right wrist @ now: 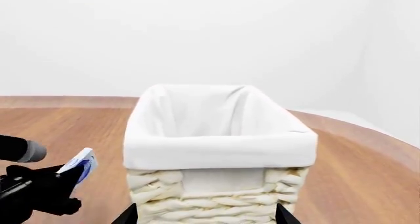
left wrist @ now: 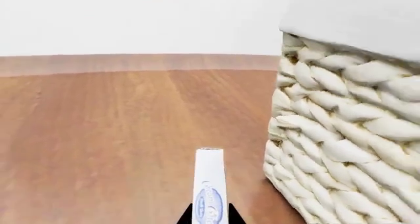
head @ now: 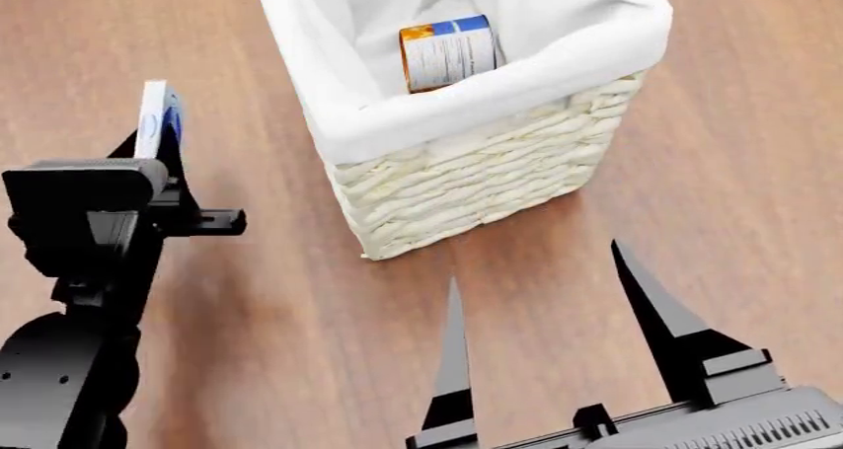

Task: Pick up the alphabet soup and the cream cheese box, and put them in the basket.

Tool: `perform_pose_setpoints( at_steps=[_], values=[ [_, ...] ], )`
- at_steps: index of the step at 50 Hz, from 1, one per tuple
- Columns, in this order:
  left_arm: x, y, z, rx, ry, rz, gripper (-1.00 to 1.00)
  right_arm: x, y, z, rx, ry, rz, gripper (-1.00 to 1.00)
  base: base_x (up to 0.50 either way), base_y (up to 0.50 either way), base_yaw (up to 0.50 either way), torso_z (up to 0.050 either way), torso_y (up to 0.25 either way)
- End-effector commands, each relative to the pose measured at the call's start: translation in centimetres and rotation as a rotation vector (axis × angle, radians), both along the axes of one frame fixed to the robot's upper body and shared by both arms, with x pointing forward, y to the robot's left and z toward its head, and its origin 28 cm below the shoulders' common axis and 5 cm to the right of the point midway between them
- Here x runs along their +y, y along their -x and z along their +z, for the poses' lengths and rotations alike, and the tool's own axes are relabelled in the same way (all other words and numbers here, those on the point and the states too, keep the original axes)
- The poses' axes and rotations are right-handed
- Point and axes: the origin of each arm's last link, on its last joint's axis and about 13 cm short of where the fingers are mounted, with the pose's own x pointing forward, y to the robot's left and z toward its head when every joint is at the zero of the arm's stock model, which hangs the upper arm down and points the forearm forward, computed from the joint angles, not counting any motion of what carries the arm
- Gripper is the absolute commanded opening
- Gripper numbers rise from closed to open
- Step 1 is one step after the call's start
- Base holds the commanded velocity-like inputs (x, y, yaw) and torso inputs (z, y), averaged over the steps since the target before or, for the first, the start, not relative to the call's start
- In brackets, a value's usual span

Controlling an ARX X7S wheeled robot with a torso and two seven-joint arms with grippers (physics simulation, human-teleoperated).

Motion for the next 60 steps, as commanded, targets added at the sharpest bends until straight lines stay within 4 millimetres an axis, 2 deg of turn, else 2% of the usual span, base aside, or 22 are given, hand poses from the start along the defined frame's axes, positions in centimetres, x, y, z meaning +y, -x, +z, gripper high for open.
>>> perform_pose_setpoints(
  at_steps=[1, 9, 19, 22, 32, 34, 36, 39, 43, 47, 49, 53, 60],
  values=[
    [0.6, 3.6, 8.3, -0.237, 0.006, -0.014, -1.0, -0.2, -0.2, 0.2, -0.005, -0.01, -0.012, 1.0, 0.0, 0.0, 0.0, 0.0, 0.0],
    [2.3, 4.5, 13.0, -0.354, 0.039, 0.052, -1.0, -0.2, 0.1, -0.1, -0.006, -0.006, -0.007, 1.0, 0.0, 0.0, 0.0, 0.0, 0.001],
    [3.0, 2.8, 15.6, -0.374, -0.008, 0.034, -1.0, -0.1, 0.3, 0.4, -0.004, -0.001, -0.003, 1.0, 0.0, 0.0, 0.0, 0.0, 0.0],
    [2.5, 2.2, 17.0, -0.362, -0.058, -0.049, -1.0, -0.1, 0.4, 0.3, -0.002, 0.0, 0.0, 1.0, 0.0, 0.0, 0.0, 0.0, 0.003],
    [0.4, 2.7, 23.0, -0.391, -0.247, -0.307, -1.0, 0.2, 0.8, -0.1, 0.004, 0.001, 0.018, 1.0, 0.0, 0.0, 0.0, 0.001, 0.0],
    [-0.1, 2.3, 23.8, -0.377, -0.279, -0.349, -1.0, 0.3, 0.7, 0.4, 0.001, 0.003, 0.02, 1.0, 0.0, 0.0, 0.0, 0.0, 0.0],
    [-0.5, 2.0, 24.4, -0.36, -0.306, -0.409, -1.0, 0.4, 0.8, 0.1, -0.003, 0.007, 0.024, 1.0, 0.0, 0.0, 0.0, 0.0, 0.005],
    [-0.8, 1.4, 24.7, -0.334, -0.349, -0.449, -1.0, 0.4, 0.7, 0.4, -0.002, 0.007, 0.024, 1.0, 0.0, 0.0, 0.0, 0.0, 0.0],
    [-1.1, 0.1, 25.6, -0.264, -0.356, -0.546, -1.0, 0.3, 0.8, -0.2, 0.003, 0.01, 0.021, 1.0, 0.0, 0.0, 0.0, 0.0, 0.0],
    [-1.4, -0.5, 25.6, -0.199, -0.404, -0.634, -1.0, 0.2, 0.8, 0.2, 0.006, 0.012, 0.018, 1.0, 0.0, 0.0, 0.0, 0.0, 0.0],
    [-1.5, -0.7, 25.8, -0.179, -0.402, -0.664, -1.0, 0.2, 0.8, -0.3, 0.006, 0.013, 0.018, 1.0, 0.0, 0.0, 0.0, 0.0, 0.0],
    [-1.8, -0.8, 25.8, -0.103, -0.45, -0.761, -1.0, 0.3, 0.8, 0.1, 0.01, 0.014, 0.018, 1.0, 0.0, 0.0, 0.0, 0.0, 0.0],
    [-1.9, -1.2, 25.0, -0.001, -0.497, -0.8, -1.0, 0.2, 0.8, -0.5, 0.016, 0.014, 0.016, 1.0, 0.0, 0.0, 0.0, 0.0, 0.001]
  ],
)
